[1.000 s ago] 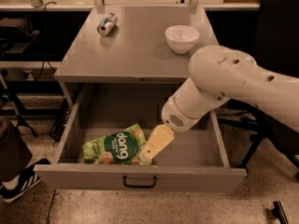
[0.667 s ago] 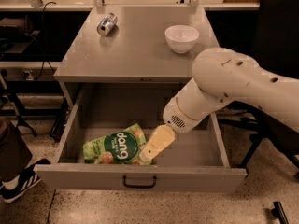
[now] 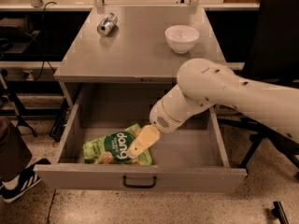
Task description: Pick green rice chip bag from top drawer and place on counter
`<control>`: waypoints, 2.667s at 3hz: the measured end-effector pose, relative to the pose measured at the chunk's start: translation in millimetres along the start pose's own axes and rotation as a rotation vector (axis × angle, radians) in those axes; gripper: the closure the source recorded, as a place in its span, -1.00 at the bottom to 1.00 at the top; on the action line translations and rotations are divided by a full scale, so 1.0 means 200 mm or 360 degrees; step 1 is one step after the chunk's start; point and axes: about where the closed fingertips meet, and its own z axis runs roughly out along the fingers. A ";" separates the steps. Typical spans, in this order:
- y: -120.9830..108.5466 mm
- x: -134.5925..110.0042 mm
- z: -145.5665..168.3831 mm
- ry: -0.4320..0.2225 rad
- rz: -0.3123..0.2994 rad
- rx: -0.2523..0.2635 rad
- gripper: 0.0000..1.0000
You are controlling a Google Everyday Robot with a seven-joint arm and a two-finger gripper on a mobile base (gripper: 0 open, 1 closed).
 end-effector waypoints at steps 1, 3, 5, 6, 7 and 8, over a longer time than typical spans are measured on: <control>-0.03 -0.04 0.13 -0.0040 0.0009 -0.0025 -1.00; -0.08 -0.23 0.39 -0.0201 -0.0030 0.0012 -1.00; -0.10 -0.25 0.42 -0.0275 0.0007 0.0043 -1.00; -0.13 -0.30 0.50 -0.0330 -0.0018 0.0075 -1.00; -0.14 -0.30 0.58 -0.0338 -0.0031 0.0100 -1.00; -0.15 -0.26 0.66 -0.0321 -0.0020 0.0092 -1.00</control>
Offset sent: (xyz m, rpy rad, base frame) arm 0.0374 0.0684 -0.0490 0.1172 -0.0528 0.0055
